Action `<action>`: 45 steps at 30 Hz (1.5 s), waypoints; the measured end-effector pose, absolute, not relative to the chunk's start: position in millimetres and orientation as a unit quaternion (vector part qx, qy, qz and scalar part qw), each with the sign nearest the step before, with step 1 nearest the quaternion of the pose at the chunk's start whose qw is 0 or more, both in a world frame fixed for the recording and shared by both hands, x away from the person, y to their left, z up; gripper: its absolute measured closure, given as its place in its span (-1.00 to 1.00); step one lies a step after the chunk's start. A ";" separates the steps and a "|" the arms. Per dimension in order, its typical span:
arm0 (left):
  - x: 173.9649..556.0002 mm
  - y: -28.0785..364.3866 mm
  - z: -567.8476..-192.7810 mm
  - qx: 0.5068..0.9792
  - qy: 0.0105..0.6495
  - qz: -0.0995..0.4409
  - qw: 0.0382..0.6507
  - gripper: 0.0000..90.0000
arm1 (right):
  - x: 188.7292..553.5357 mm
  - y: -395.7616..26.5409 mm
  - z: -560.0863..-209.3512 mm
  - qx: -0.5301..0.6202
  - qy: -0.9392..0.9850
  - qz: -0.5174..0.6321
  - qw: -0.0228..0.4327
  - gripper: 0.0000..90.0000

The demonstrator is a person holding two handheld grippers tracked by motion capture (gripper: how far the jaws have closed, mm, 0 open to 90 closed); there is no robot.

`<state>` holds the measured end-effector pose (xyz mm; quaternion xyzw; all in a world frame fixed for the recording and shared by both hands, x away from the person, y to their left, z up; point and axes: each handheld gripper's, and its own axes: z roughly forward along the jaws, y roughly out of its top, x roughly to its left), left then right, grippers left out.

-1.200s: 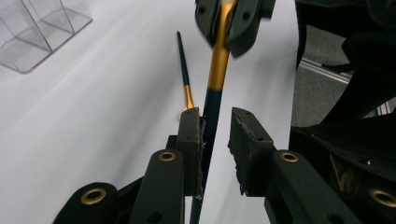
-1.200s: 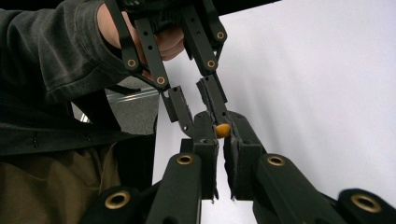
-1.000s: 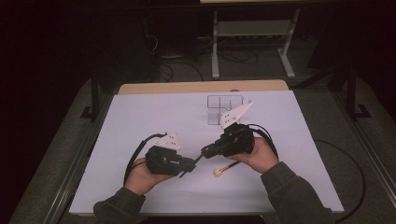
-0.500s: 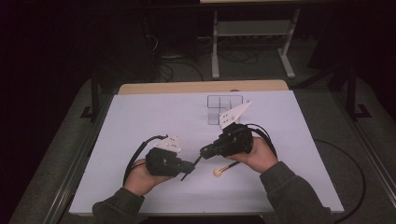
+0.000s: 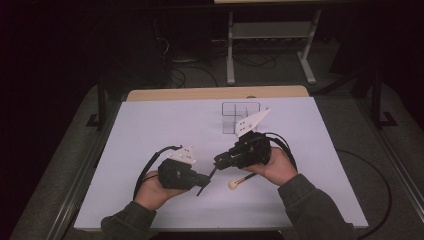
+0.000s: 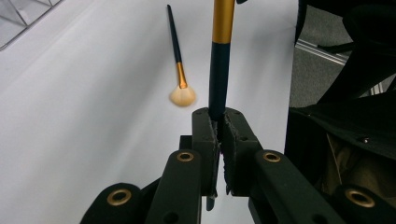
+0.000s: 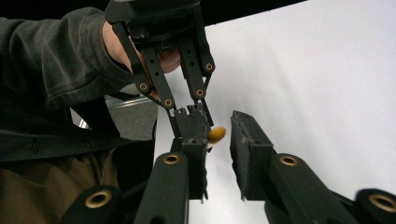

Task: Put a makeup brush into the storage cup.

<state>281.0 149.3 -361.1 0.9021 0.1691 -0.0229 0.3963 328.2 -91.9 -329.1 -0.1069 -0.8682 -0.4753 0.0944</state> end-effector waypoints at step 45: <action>286.4 146.6 -353.8 0.894 0.175 -0.007 0.413 0.87 | 323.8 -90.2 -345.2 -0.115 -0.852 -0.501 0.098 0.81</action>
